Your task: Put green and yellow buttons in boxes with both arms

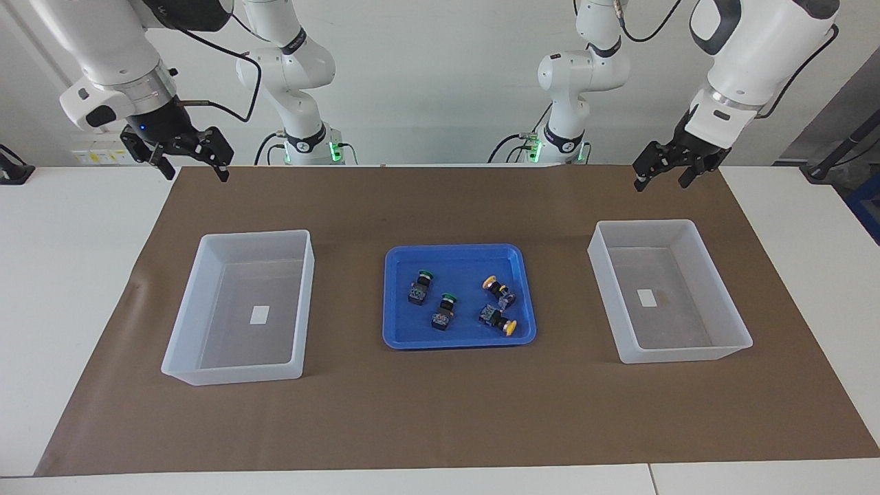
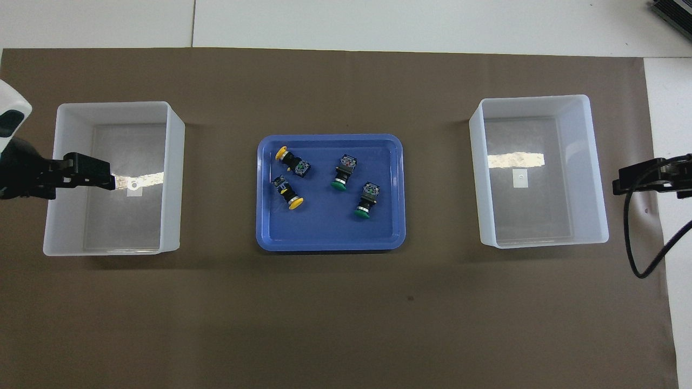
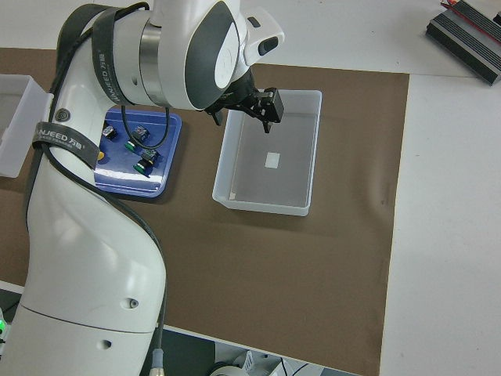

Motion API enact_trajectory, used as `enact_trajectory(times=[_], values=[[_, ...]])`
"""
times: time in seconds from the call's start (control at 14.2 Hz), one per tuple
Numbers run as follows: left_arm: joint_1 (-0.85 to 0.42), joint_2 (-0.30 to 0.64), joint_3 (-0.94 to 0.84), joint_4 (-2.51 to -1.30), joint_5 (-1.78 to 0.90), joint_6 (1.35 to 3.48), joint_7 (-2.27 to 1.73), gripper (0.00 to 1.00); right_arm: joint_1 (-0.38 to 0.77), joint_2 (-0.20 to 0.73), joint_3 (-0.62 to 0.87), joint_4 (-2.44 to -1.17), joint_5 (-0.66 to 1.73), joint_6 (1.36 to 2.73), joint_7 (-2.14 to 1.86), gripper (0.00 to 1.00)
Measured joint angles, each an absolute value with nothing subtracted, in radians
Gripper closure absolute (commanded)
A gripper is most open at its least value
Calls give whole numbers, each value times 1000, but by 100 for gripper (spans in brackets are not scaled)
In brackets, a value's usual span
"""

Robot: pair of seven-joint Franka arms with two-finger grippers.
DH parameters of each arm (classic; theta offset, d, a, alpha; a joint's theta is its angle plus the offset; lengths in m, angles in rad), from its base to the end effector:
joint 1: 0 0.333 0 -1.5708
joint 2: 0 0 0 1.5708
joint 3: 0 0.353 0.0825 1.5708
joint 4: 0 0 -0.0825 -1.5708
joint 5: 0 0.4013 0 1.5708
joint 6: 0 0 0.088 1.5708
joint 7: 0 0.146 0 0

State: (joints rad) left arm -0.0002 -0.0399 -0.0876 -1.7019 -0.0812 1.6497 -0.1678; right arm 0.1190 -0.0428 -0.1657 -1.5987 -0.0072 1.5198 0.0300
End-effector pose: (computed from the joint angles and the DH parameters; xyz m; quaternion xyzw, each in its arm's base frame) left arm 0.5586 -0.0613 0.5879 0.9983 0.0435 -0.0111 0.0376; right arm 0.5495 -0.0288 0.6283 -0.9991 0.0383 0.0183 0.0001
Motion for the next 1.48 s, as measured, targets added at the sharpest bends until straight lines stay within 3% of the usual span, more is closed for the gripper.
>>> enact_trajectory(times=[0.49, 0.92, 1.48], values=[[-196, 100, -100, -1920, -92, 2157, -464, 0, 119, -43, -166, -1600, -7, 1520, 30, 0], [-289, 161, -101, -2020, -93, 2342, -539, 0, 120, -43, -166, -1600, -7, 1520, 30, 0], [-409, 284, -100, -2036, -93, 2517, -761, 0, 120, -43, -166, -1600, -7, 1520, 30, 0]])
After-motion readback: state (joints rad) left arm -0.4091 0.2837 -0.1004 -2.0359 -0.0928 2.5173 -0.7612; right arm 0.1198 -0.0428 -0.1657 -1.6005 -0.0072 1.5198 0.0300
